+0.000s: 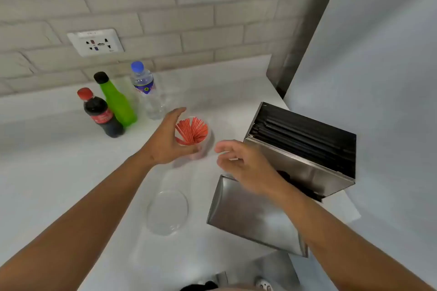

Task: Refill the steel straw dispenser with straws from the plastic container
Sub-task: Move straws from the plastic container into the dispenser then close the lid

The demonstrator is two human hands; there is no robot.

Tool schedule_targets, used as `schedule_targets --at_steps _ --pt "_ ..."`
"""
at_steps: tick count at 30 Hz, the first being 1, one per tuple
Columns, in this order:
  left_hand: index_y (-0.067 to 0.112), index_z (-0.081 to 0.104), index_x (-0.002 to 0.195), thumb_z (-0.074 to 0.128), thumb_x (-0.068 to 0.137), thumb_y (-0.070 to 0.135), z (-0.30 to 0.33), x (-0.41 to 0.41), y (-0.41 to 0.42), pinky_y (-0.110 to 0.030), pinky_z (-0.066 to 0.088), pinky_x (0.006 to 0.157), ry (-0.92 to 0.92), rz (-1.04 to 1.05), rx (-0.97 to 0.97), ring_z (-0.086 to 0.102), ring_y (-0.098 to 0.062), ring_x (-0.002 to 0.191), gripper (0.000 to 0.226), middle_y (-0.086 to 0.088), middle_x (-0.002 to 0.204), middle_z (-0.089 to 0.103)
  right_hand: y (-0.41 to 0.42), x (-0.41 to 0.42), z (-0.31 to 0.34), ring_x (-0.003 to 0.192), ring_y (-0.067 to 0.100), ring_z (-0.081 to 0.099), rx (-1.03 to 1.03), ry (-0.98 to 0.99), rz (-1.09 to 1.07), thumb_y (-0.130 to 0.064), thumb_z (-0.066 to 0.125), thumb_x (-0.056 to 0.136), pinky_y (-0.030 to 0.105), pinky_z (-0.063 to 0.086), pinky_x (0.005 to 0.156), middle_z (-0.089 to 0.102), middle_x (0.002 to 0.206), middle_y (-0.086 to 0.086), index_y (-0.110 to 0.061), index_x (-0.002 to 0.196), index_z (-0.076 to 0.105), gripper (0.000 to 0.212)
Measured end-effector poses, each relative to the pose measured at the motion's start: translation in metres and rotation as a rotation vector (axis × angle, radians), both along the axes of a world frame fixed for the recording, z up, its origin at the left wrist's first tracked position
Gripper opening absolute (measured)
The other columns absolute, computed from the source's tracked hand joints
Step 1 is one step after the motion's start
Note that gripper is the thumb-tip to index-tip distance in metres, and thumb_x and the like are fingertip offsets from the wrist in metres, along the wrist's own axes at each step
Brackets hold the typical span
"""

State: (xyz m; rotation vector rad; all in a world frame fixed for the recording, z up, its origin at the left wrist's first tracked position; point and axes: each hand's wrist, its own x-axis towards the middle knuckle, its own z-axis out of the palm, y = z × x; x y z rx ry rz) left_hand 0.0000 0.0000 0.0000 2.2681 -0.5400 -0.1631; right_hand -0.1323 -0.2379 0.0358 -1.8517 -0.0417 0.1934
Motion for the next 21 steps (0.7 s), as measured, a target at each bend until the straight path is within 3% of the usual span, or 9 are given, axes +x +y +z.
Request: schedule_targets --at_steps 3,7,9,11,13,16,19,21 --pt "0.025 0.021 0.163 0.093 0.052 0.064 -0.004 0.007 0.002 -0.029 0.046 0.108 0.109 -0.019 -0.061 0.050 -0.014 0.136 0.138 0.000 0.157 0.043 0.026 0.009 -0.016 0.084 -0.004 0.069 -0.203 -0.001 0.011 -0.025 0.068 0.097 0.012 0.052 0.070 0.075 0.103 -0.014 -0.026 0.112 0.074 0.016" --pt "0.030 0.016 0.162 0.098 0.047 0.055 -0.011 0.018 0.007 0.000 0.044 0.089 0.196 -0.050 -0.143 0.059 0.016 0.114 0.143 0.022 0.137 0.048 0.067 0.022 -0.043 0.077 0.008 0.066 -0.516 -0.029 0.200 -0.030 0.060 0.098 0.026 0.051 0.075 0.079 0.101 -0.008 -0.020 0.101 0.079 0.022" --pt "0.032 0.018 0.160 0.099 0.048 0.054 -0.012 0.023 0.011 -0.003 0.044 0.091 0.231 -0.062 -0.142 0.061 0.009 0.116 0.141 0.019 0.137 0.050 0.085 0.027 -0.052 0.088 0.020 0.070 -0.687 -0.031 0.326 -0.037 0.057 0.099 0.035 0.055 0.080 0.079 0.102 -0.001 -0.016 0.100 0.078 0.030" --pt "0.031 0.023 0.158 0.099 0.047 0.055 -0.014 0.027 0.014 -0.015 0.047 0.096 0.225 -0.052 -0.147 0.060 -0.002 0.119 0.136 0.014 0.136 0.053 0.100 0.030 -0.059 0.098 0.027 0.069 -0.818 -0.001 0.399 -0.048 0.056 0.098 0.040 0.056 0.084 0.077 0.108 0.004 -0.014 0.106 0.076 0.040" --pt "0.032 0.031 0.152 0.099 0.046 0.056 -0.016 0.030 0.015 -0.023 0.052 0.096 0.239 -0.039 -0.164 0.062 -0.002 0.117 0.129 0.019 0.132 0.057 0.109 0.032 -0.064 0.098 0.031 0.069 -0.901 0.005 0.438 -0.052 0.058 0.096 0.041 0.056 0.084 0.076 0.107 0.008 -0.011 0.107 0.074 0.045" --pt "0.034 0.044 0.141 0.102 0.046 0.050 -0.018 0.034 0.018 -0.015 0.055 0.087 0.245 -0.030 -0.209 0.067 0.004 0.111 0.112 0.026 0.123 0.064 0.114 0.031 -0.070 0.087 0.034 0.068 -0.916 -0.009 0.439 -0.037 0.058 0.098 0.038 0.052 0.071 0.073 0.095 0.011 -0.007 0.091 0.071 0.034" --pt "0.024 0.048 0.143 0.104 0.054 0.030 -0.023 0.034 0.019 -0.018 0.057 0.089 0.248 -0.034 -0.257 0.068 -0.002 0.114 0.105 0.012 0.128 0.066 0.112 0.030 -0.070 0.089 0.034 0.066 -0.904 -0.041 0.412 -0.026 0.054 0.100 0.035 0.039 0.066 0.069 0.098 0.013 -0.004 0.091 0.069 0.027" --pt "0.016 0.047 0.144 0.101 0.056 0.021 -0.026 0.033 0.020 -0.020 0.057 0.090 0.234 -0.031 -0.284 0.069 -0.004 0.114 0.103 0.006 0.130 0.066 0.108 0.028 -0.064 0.087 0.034 0.066 -0.877 -0.043 0.384 -0.024 0.054 0.100 0.037 0.044 0.066 0.071 0.095 0.013 -0.003 0.091 0.068 0.027"
